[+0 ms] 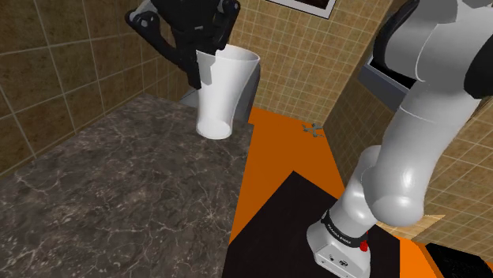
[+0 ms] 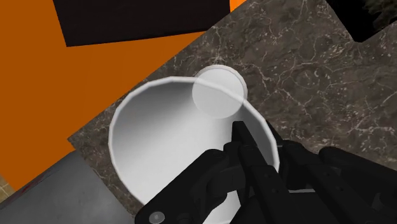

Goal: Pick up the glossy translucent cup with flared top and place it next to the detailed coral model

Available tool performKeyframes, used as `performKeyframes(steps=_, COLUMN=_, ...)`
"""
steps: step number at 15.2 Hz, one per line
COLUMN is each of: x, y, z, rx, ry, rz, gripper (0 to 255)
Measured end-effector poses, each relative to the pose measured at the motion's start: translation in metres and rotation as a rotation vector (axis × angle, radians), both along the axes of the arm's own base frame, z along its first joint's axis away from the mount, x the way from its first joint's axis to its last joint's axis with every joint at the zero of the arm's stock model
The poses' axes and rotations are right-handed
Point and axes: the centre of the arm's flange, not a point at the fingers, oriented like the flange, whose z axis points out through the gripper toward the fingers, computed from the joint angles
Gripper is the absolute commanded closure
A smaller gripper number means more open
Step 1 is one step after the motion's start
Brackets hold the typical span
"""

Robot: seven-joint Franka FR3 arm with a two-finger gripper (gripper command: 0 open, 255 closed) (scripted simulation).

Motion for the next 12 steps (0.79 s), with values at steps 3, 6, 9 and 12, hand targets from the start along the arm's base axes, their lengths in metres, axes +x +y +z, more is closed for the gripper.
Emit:
performKeyframes(steps=3, x=-0.014, y=0.034, z=0.002, rx=0.001, ry=0.000, rz=0.000, gripper=255)
performKeyframes(steps=6, x=-0.030, y=0.076, z=0.005, rx=0.003, ry=0.000, rz=-0.001, gripper=255)
performKeyframes(steps=9, x=-0.033, y=0.088, z=-0.009, rx=0.000, ry=0.000, rz=-0.003, gripper=255)
performKeyframes(steps=12, x=-0.033, y=0.088, z=-0.026, rx=0.000, ry=0.000, rz=-0.004, gripper=255)
